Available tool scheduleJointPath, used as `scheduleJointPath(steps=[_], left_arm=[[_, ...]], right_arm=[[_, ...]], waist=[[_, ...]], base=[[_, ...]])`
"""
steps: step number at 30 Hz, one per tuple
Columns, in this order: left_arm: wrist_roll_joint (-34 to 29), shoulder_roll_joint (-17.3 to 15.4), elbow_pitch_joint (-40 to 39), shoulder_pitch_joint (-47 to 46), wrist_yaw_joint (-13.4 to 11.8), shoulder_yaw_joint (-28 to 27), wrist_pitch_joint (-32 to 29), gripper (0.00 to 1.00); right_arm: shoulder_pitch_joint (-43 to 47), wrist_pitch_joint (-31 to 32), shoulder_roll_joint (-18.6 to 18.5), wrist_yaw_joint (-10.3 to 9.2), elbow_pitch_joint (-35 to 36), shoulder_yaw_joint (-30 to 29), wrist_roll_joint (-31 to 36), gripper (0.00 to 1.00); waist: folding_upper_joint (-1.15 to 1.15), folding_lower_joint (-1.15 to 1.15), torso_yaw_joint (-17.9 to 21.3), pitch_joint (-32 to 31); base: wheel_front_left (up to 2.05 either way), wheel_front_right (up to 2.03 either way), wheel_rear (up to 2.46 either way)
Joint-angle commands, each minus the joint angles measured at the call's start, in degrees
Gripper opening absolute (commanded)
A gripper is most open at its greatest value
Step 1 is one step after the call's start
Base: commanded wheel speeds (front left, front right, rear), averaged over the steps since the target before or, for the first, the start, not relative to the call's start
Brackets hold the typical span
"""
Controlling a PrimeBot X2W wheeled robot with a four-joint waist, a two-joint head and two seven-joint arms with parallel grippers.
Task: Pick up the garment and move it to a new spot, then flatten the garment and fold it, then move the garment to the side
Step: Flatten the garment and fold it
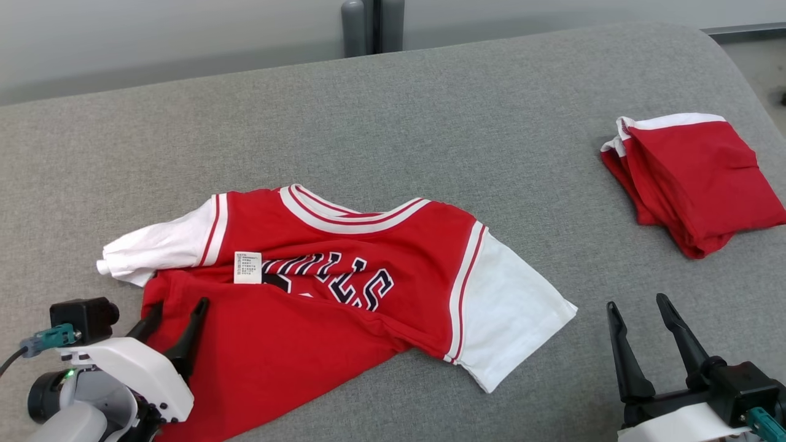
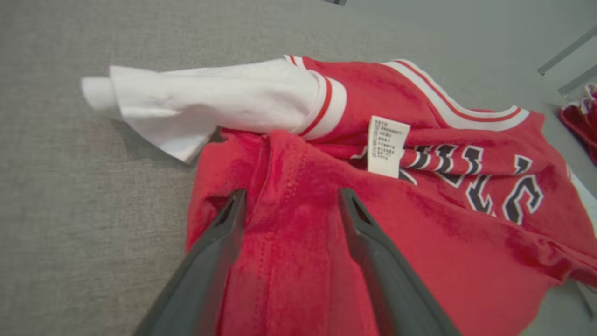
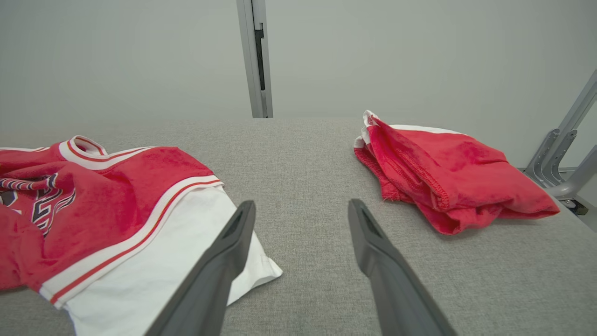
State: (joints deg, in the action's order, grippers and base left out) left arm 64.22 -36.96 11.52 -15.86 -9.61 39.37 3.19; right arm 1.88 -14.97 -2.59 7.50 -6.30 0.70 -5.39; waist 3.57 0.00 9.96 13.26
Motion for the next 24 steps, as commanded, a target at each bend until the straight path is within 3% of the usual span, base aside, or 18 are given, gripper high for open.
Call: scheduleJointPath(steps=[1, 6, 7, 8, 9, 10, 17, 24], left_arm=[[0.1, -0.4, 0.9, -0.9, 0.0, -0.2, 0.0, 1.0], [0.1, 0.6, 3.7, -1.6, 1.7, 0.2, 0.4, 1.0], [0.1, 0.7, 3.8, -1.8, 2.2, 0.3, 0.2, 0.95], [0.1, 0.8, 3.8, -2.0, 2.5, 0.4, 0.3, 0.54], [0.2, 0.9, 3.9, -2.0, 2.8, 0.6, 0.3, 0.2], [0.3, 1.1, 3.8, -1.9, 3.2, 0.9, -0.1, 0.0], [-1.1, 1.3, -0.2, -0.5, 3.6, 1.6, 1.6, 0.0], [-2.2, -0.7, -15.7, 5.3, 2.5, 5.1, 0.4, 0.0]], right_arm=[[0.1, -0.1, -0.4, -0.02, 0.1, -0.1, 0.6, 1.0], [0.5, -0.1, -0.4, -0.02, 0.0, -0.4, 0.7, 1.0], [0.6, -0.1, -0.4, -0.02, 0.0, -0.4, 0.7, 1.0], [0.6, -0.1, -0.4, -0.02, 0.0, -0.5, 0.7, 1.0], [0.7, -0.1, -0.4, -0.02, -0.1, -0.6, 0.7, 1.0], [0.8, -0.1, -0.4, -0.02, -0.1, -0.7, 0.7, 1.0], [1.4, -0.1, -0.4, -0.02, -0.2, -1.2, 0.5, 1.0], [2.5, -0.1, -0.4, -0.02, -0.4, -2.0, 1.0, 1.0]], waist=[[0.0, 0.0, 0.1, 0.0], [0.0, 0.0, 0.4, 0.0], [0.0, 0.0, 0.3, -0.1], [0.0, 0.0, 0.3, -0.2], [0.0, 0.0, 0.2, -0.3], [0.0, 0.0, 0.1, -0.4], [0.0, 0.0, -1.4, -1.3], [0.0, 0.0, -4.8, -2.5]], base=[[0.0, 0.0, 0.0], [0.0, 0.0, 0.0], [0.0, 0.0, 0.0], [0.0, 0.0, 0.0], [0.0, 0.0, 0.0], [0.0, 0.0, 0.0], [0.0, 0.0, 0.0], [0.0, 0.0, 0.0]])
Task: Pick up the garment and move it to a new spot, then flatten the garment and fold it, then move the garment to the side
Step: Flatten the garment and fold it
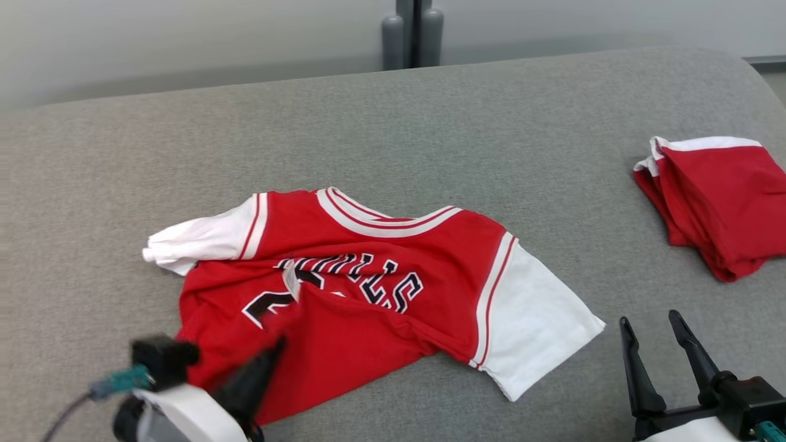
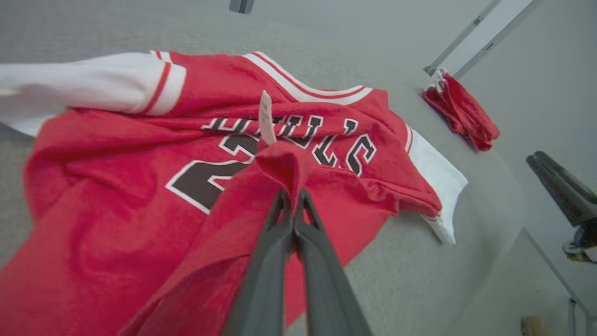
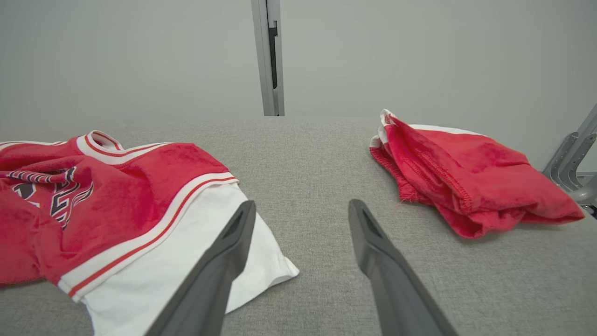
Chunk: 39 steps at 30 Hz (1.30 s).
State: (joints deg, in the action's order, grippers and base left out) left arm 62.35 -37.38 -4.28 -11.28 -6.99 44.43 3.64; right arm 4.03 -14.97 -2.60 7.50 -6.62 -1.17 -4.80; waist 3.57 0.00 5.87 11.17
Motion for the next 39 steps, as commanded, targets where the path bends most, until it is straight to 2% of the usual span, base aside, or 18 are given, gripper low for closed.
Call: scheduleJointPath(steps=[1, 5, 11, 12, 13, 14, 15, 19, 24, 25, 27, 29, 32, 36, 39], left_arm=[[-0.3, -0.8, -2.0, 2.2, -0.1, 1.4, -1.3, 0.0], [1.3, -1.6, -6.1, 7.1, 0.3, 5.3, -4.1, 0.0], [3.2, 0.3, -3.9, 10.8, 1.0, 7.5, -3.9, 0.0], [3.3, 0.5, -3.3, 10.9, 1.2, 7.6, -3.7, 0.11], [3.2, 0.6, -3.0, 11.0, 1.6, 7.9, -3.8, 0.36], [3.0, 0.9, -2.9, 11.0, 2.1, 8.2, -3.9, 0.87], [3.6, 1.2, -2.8, 11.4, 2.4, 8.4, -3.9, 1.0], [4.5, 0.0, -4.2, 12.2, 3.6, 8.1, -3.8, 1.0], [7.5, -4.6, -10.3, 13.1, 4.7, 2.5, -0.2, 1.0], [8.0, -5.5, -11.5, 13.0, 4.6, 0.9, 0.8, 1.0], [9.5, -7.4, -12.0, 12.9, 2.7, -2.4, 2.3, 1.0], [7.7, -10.4, -9.8, 11.7, -0.5, -4.0, 1.7, 1.0], [7.7, -10.7, -5.8, 9.5, -2.6, -4.6, -0.3, 1.0], [5.6, -11.5, 0.8, 5.5, -3.0, -4.1, -2.9, 1.0], [5.2, -11.5, 4.7, 3.4, -2.1, -3.8, -4.6, 1.0]], right_arm=[[0.4, -0.1, -0.4, -0.02, -0.1, -0.1, 0.3, 1.0], [0.3, -0.1, -0.4, -0.02, -0.3, 0.1, 0.2, 1.0], [0.6, -0.1, -0.4, -0.02, -0.5, 0.0, 0.7, 1.0], [0.7, -0.1, -0.4, -0.02, -0.5, 0.1, 0.9, 1.0], [0.7, -0.1, -0.4, -0.02, -0.6, 0.2, 1.0, 1.0], [0.6, -0.1, -0.4, -0.02, -0.6, 0.2, 1.0, 1.0], [0.5, -0.1, -0.4, -0.02, -0.7, 0.2, 1.1, 1.0], [0.3, -0.1, -0.4, -0.02, -0.6, 0.2, 1.4, 1.0], [1.0, -0.1, -0.4, -0.02, -0.3, -0.2, 1.7, 1.0], [1.2, -0.1, -0.4, -0.02, -0.3, -0.3, 1.7, 1.0], [1.2, -0.1, -0.4, -0.02, -0.2, -0.4, 1.6, 1.0], [1.1, -0.1, -0.4, -0.02, -0.1, 0.0, 1.5, 1.0], [0.3, -0.1, -0.4, -0.02, 0.0, 0.4, 1.2, 1.0], [-0.3, -0.1, -0.4, -0.02, -0.2, 0.8, 1.0, 1.0], [-0.4, -0.1, -0.4, -0.02, 0.1, 0.5, 1.1, 1.0]], waist=[[0.0, 0.0, -1.2, -0.6], [0.0, 0.0, -2.8, -1.2], [0.0, 0.0, -5.0, -1.9], [0.0, 0.0, -5.2, -2.0], [0.0, 0.0, -5.3, -2.0], [0.0, 0.0, -5.4, -2.1], [0.0, 0.0, -5.5, -2.2], [0.0, 0.0, -5.1, -2.5], [0.0, 0.0, -4.2, -2.6], [0.0, 0.0, -4.1, -2.5], [0.0, 0.0, -3.7, -2.3], [0.0, 0.0, -3.2, -2.1], [0.0, 0.0, -2.6, -1.3], [0.0, 0.0, -1.6, -0.5], [0.0, 0.0, -1.2, -0.2]], base=[[0.0, 0.0, 0.0], [0.0, 0.0, 0.0], [0.0, 0.0, 0.0], [0.0, 0.0, 0.0], [0.0, 0.0, 0.0], [0.0, 0.0, 0.0], [0.0, 0.0, 0.0], [0.0, 0.0, 0.0], [0.0, 0.0, 0.0], [0.0, 0.0, 0.0], [0.0, 0.0, 0.0], [0.0, 0.0, 0.0], [0.0, 0.0, 0.0], [0.0, 0.0, 0.0], [0.0, 0.0, 0.0]])
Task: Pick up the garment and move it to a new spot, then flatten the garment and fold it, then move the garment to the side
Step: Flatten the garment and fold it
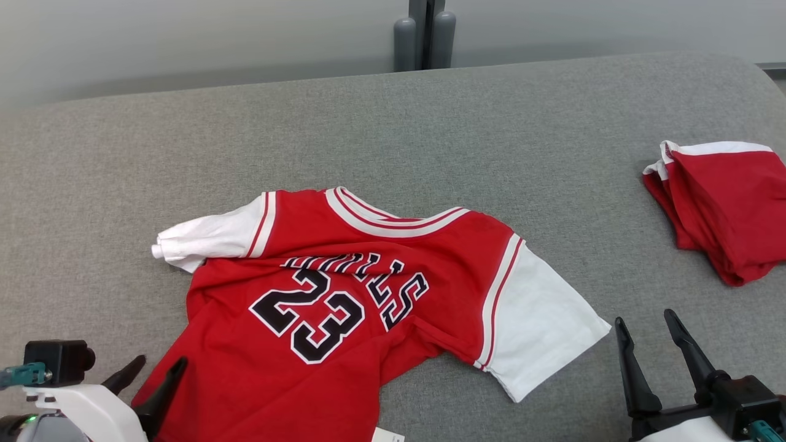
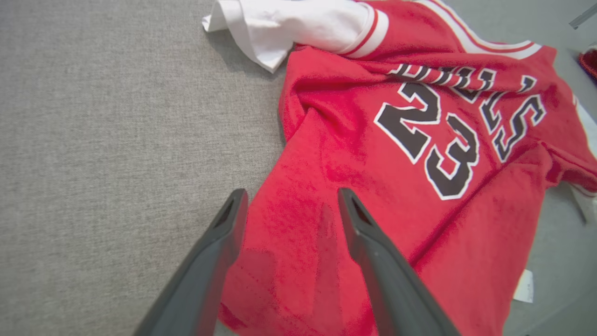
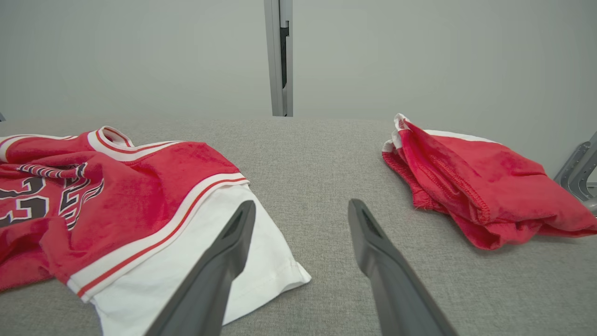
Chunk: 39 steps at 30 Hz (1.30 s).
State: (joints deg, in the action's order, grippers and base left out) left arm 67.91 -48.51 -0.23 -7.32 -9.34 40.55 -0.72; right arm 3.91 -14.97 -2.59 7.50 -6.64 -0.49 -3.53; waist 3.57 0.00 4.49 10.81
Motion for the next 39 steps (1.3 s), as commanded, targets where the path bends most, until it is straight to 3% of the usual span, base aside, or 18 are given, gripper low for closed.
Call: scheduleJointPath(steps=[1, 11, 12, 13, 14, 18, 26, 30, 39], left_arm=[[-0.6, -0.6, 1.9, -1.3, 0.6, 0.4, -1.1, 1.0], [2.1, 1.9, 8.4, -3.1, 6.6, 3.5, -7.0, 1.0], [1.9, 2.2, 9.1, -3.4, 6.8, 3.7, -7.2, 0.46], [1.7, 2.5, 9.8, -3.5, 7.0, 3.9, -7.3, 0.09], [1.9, 2.8, 10.4, -3.7, 7.3, 4.0, -7.6, 0.0], [2.2, 4.0, 12.0, -4.4, 8.7, 4.0, -7.0, 0.0], [-0.6, 4.8, 15.8, -8.0, 7.1, 1.5, -1.9, 0.0], [-3.6, 5.1, 19.3, -11.6, 4.4, -0.4, 2.4, 0.0], [-8.0, 6.8, 29.6, -20.7, 4.3, -2.5, 8.9, 0.0]], right_arm=[[-0.2, -0.1, -0.4, -0.02, 0.1, -0.1, -0.1, 1.0], [-0.6, -0.1, -0.4, -0.02, 0.0, 0.2, -0.5, 1.0], [-0.7, -0.1, -0.4, -0.02, 0.0, 0.2, -0.6, 1.0], [-0.7, -0.1, -0.4, -0.02, 0.1, 0.2, -0.6, 1.0], [-0.8, -0.1, -0.4, -0.02, 0.1, 0.2, -0.6, 1.0], [-0.9, -0.1, -0.4, -0.02, 0.1, 0.2, -0.8, 1.0], [-1.2, -0.1, -0.4, -0.02, 0.3, 0.3, -1.1, 1.0], [-1.8, -0.1, -0.4, -0.02, 0.5, 0.5, -1.3, 1.0], [-2.4, -0.1, -0.4, -0.02, 0.7, 0.5, -0.7, 1.0]], waist=[[0.0, 0.0, 0.3, 0.2], [0.0, 0.0, 1.8, 0.9], [0.0, 0.0, 1.9, 1.0], [0.0, 0.0, 2.0, 1.1], [0.0, 0.0, 2.1, 1.3], [0.0, 0.0, 2.4, 1.8], [0.0, 0.0, 2.7, 2.8], [0.0, 0.0, 2.9, 3.5], [0.0, 0.0, 3.2, 5.1]], base=[[0.0, 0.0, 0.0], [0.0, 0.0, 0.0], [0.0, 0.0, 0.0], [0.0, 0.0, 0.0], [0.0, 0.0, 0.0], [0.0, 0.0, 0.0], [0.0, 0.0, 0.0], [0.0, 0.0, 0.0], [0.0, 0.0, 0.0]])
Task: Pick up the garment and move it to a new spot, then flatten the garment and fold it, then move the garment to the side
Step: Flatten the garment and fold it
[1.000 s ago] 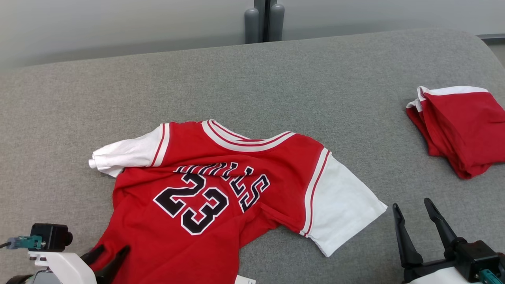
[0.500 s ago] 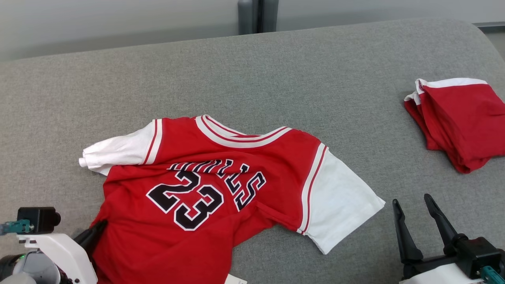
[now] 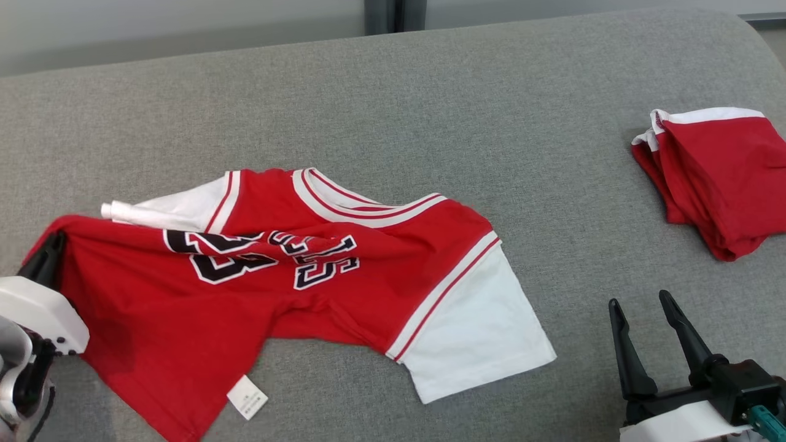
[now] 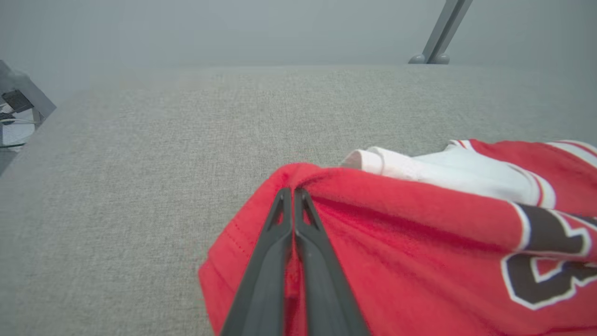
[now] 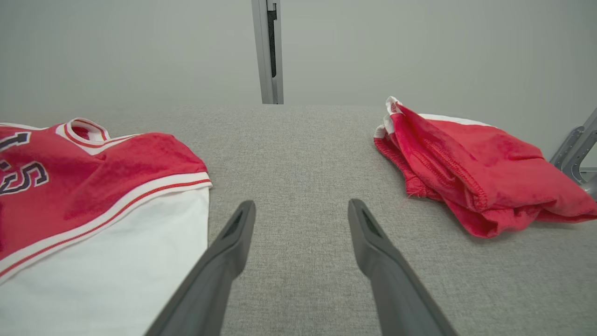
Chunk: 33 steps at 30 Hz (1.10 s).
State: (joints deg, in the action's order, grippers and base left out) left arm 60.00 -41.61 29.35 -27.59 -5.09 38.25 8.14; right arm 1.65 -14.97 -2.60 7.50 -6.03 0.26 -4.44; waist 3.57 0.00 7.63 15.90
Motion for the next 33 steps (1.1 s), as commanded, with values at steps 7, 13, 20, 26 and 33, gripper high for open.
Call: scheduleJointPath(steps=[7, 13, 20, 26, 33], left_arm=[[-1.3, 2.8, 8.6, -3.2, 2.3, 0.1, 3.4, 1.0], [-3.4, 5.6, 6.2, 2.0, -0.4, -4.1, 7.0, 1.0], [-16.1, 14.1, -13.2, 18.7, -6.1, -20.0, 7.0, 1.0], [-27.0, 23.2, -21.8, 31.7, -5.4, -25.8, 7.0, 1.0], [-35.4, 30.7, -23.0, 39.6, -0.5, -32.3, 7.0, 1.0]], right_arm=[[0.3, -0.1, -0.4, -0.02, -0.3, -0.8, 0.5, 1.0], [2.0, -0.1, -0.4, -0.02, -0.4, -2.5, 1.1, 1.0], [3.7, -0.1, -0.4, -0.02, 0.3, -5.3, 2.7, 1.0], [4.4, -0.1, -0.3, -0.02, 0.4, -6.8, 3.3, 1.0], [5.6, -0.1, -0.4, -0.02, -0.3, -7.7, 2.3, 1.0]], waist=[[0.0, 0.0, 0.2, -1.3], [0.0, 0.0, -1.6, -5.1], [0.0, 0.0, -6.4, -10.0], [0.0, 0.0, -10.6, -13.1], [0.0, 0.0, -13.8, -15.1]], base=[[0.0, 0.0, 0.0], [0.0, 0.0, 0.0], [0.0, 0.0, 0.0], [0.0, 0.0, 0.0], [0.0, 0.0, 0.0]])
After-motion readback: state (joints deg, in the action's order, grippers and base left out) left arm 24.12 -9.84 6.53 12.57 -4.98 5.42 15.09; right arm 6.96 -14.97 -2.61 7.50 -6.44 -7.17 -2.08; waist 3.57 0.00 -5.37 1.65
